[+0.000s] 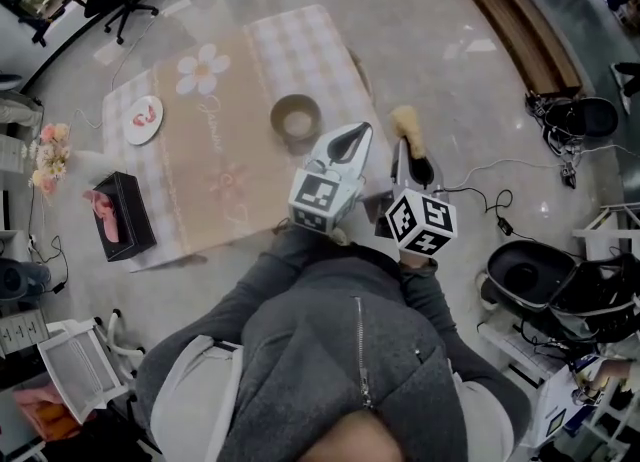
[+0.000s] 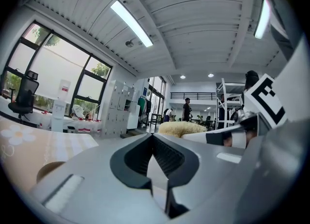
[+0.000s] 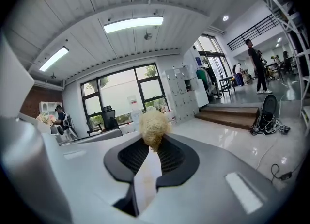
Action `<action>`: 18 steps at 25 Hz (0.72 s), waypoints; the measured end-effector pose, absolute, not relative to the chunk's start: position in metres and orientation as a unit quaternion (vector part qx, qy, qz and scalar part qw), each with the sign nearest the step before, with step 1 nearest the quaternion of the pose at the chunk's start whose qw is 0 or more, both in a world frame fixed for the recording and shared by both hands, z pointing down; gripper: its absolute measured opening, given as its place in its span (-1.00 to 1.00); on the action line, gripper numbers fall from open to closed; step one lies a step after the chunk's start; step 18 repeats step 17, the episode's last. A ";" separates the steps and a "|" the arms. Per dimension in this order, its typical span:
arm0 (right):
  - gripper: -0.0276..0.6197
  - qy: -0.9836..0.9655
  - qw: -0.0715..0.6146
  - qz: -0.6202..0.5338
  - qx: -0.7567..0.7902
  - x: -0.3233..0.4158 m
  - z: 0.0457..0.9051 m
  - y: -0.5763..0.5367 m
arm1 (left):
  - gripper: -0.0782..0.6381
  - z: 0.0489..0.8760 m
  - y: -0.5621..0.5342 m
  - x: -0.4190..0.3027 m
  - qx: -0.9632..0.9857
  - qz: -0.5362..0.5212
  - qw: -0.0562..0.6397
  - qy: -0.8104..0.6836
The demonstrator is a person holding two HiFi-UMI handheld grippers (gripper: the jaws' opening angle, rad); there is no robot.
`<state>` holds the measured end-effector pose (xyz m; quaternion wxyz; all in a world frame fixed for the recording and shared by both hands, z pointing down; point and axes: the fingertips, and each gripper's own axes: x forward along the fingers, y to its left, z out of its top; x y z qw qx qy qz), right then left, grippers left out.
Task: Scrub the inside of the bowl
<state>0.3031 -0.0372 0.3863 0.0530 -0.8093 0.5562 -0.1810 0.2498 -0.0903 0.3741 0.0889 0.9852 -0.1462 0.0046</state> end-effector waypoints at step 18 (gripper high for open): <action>-0.75 0.595 0.064 -0.202 -0.775 0.265 0.393 -0.057 | -0.75 0.385 -0.094 0.214 0.980 0.018 0.113 -0.163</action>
